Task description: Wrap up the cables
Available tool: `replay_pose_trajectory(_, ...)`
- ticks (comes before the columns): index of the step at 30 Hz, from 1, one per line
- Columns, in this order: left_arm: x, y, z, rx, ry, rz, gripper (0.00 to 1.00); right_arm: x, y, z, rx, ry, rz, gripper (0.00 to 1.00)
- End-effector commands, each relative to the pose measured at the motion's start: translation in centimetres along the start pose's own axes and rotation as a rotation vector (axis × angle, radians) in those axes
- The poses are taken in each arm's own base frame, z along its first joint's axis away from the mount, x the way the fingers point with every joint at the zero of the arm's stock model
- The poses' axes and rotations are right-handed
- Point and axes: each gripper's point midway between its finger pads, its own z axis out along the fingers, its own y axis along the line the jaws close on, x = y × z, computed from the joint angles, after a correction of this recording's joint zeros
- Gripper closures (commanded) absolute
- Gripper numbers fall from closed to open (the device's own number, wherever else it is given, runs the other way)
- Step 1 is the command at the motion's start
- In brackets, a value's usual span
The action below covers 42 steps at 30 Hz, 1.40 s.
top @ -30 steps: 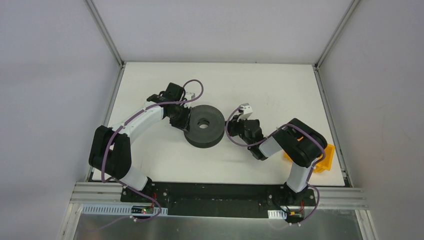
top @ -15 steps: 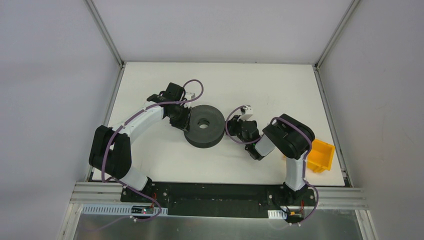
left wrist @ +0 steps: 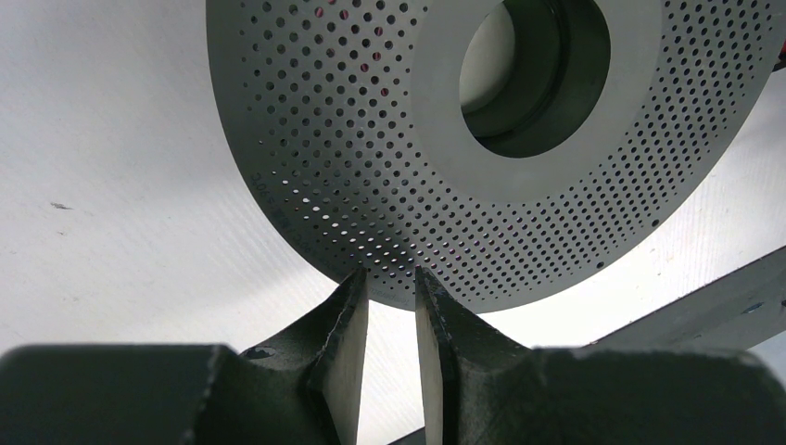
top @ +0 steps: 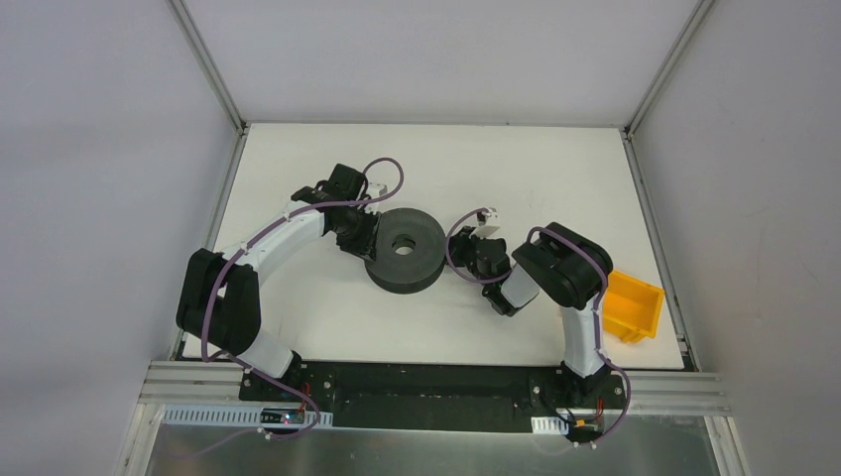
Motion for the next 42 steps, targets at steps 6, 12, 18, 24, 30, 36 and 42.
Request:
replay_pose_trajectory(6, 0.2, 0.1, -0.1, -0.006, 0.025, 0.02, 0.76, -1.5, 2.3, 1.0, -0.08, -0.053, 0.063, 0.98)
replay_pose_trajectory(12, 0.1, 0.1, -0.1, -0.006, 0.024, 0.02, 0.76, -1.2, 2.6, 1.5, -0.096, -0.056, 0.097, 0.98)
replay_pose_trajectory(18, 0.1, 0.1, -0.1, -0.005, 0.023, 0.02, 0.76, -0.7, 2.8, 1.7, -0.101, -0.044, 0.119, 0.98)
replay_pose_trajectory(24, 0.1, 0.1, -0.1, -0.006, 0.023, 0.02, 0.76, -0.6, 2.2, 1.4, -0.08, -0.047, 0.112, 0.92)
replay_pose_trajectory(30, 0.1, 0.1, -0.2, -0.005, 0.021, 0.02, 0.76, -1.3, 1.9, 0.8, -0.063, -0.068, 0.094, 0.85)
replay_pose_trajectory(36, 0.0, 0.1, -0.3, -0.008, 0.016, 0.021, 0.76, -2.1, 1.5, 0.0, -0.04, -0.093, 0.091, 0.82)
replay_pose_trajectory(42, -0.1, 0.2, -0.5, -0.013, 0.01, 0.023, 0.76, -2.5, 1.2, -1.0, -0.027, -0.101, 0.076, 0.78)
